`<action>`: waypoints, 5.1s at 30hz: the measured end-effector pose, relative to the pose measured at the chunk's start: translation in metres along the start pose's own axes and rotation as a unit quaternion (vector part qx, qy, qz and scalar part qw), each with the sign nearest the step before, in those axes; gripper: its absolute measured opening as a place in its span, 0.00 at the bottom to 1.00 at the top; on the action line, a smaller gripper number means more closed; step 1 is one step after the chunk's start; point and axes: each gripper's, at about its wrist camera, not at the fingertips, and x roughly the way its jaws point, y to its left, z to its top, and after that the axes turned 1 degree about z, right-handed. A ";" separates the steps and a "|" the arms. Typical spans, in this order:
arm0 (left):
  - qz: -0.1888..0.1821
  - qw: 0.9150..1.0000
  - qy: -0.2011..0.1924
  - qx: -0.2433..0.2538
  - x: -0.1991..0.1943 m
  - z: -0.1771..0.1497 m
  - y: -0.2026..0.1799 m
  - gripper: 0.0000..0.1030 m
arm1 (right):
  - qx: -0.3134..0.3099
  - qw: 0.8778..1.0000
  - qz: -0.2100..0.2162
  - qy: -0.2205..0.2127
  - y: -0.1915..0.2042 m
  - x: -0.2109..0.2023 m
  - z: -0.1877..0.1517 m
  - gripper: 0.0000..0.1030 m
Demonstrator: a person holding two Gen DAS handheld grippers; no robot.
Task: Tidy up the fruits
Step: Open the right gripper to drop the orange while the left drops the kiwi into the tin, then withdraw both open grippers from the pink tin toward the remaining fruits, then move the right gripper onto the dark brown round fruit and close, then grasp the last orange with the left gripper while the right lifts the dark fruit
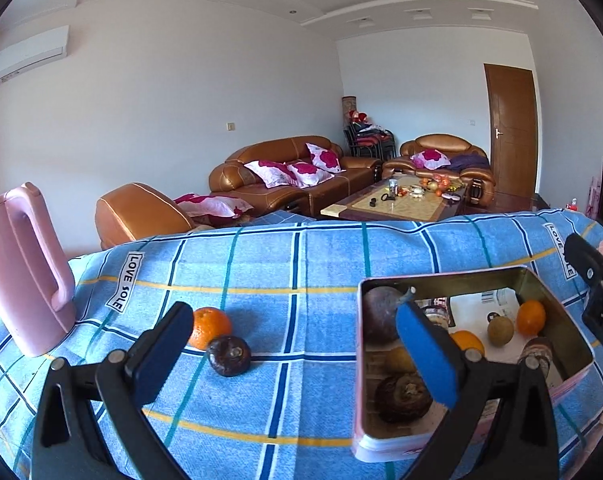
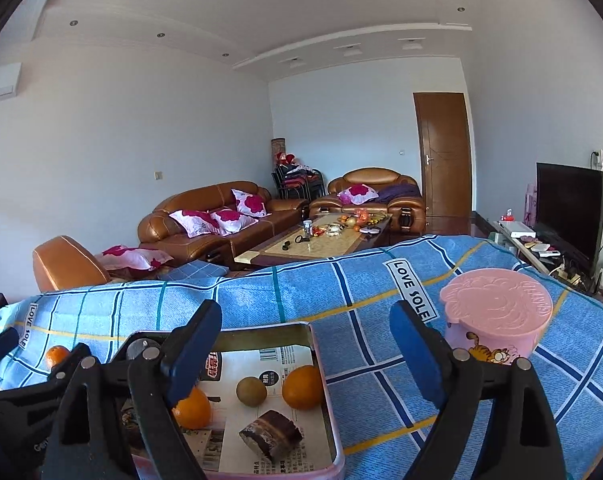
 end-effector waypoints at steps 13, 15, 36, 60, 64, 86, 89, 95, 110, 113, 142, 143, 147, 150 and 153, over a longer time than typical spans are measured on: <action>0.005 1.000 0.006 -0.006 -0.012 -0.009 0.026 1.00 | -0.013 1.000 -0.020 0.013 0.018 -0.016 -0.008 0.85; 0.007 1.000 0.004 -0.005 -0.014 -0.011 0.030 1.00 | -0.015 1.000 -0.013 0.017 0.025 -0.020 -0.010 0.85; 0.066 0.998 0.012 0.007 -0.009 -0.020 0.110 1.00 | -0.032 0.997 0.060 0.042 0.126 -0.039 -0.026 0.85; 0.144 0.977 0.134 -0.081 0.049 -0.030 0.220 1.00 | -0.090 0.981 0.110 0.132 0.230 0.001 -0.038 0.85; 0.147 0.974 0.143 -0.093 0.049 -0.033 0.226 1.00 | -0.123 0.971 0.120 0.168 0.248 0.017 -0.045 0.80; 0.133 0.979 0.134 -0.069 0.054 -0.029 0.216 1.00 | -0.095 0.955 0.171 0.221 0.247 0.039 -0.055 0.37; 0.113 0.983 0.128 -0.070 0.052 -0.028 0.212 1.00 | -0.064 0.975 0.159 0.143 0.233 0.013 -0.043 0.37; 0.054 0.987 0.134 -0.064 0.053 -0.027 0.198 1.00 | -0.079 0.986 0.121 0.083 0.223 0.002 -0.033 0.37; -0.065 0.984 0.168 -0.005 0.094 0.006 0.115 0.87 | -0.007 0.994 0.085 0.071 0.184 0.008 -0.017 0.37; -0.057 0.982 0.180 0.019 0.109 0.005 0.098 0.80 | 0.003 0.994 0.080 0.075 0.178 0.012 -0.016 0.37; 0.056 0.983 0.158 -0.071 0.062 -0.030 0.178 0.47 | -0.055 0.986 0.133 0.087 0.213 0.008 -0.027 0.37; 0.056 0.982 0.161 -0.077 0.060 -0.033 0.182 0.47 | -0.058 0.986 0.130 0.083 0.214 0.006 -0.028 0.37; 0.051 0.980 0.167 -0.096 0.051 -0.039 0.186 0.47 | -0.076 0.986 0.125 0.075 0.217 -0.004 -0.030 0.37; 0.053 0.981 0.161 -0.098 0.042 -0.042 0.186 0.47 | -0.084 0.986 0.124 0.068 0.214 -0.015 -0.033 0.37; 0.057 0.982 0.149 -0.100 0.032 -0.042 0.182 0.47 | -0.083 0.986 0.123 0.069 0.208 -0.023 -0.035 0.37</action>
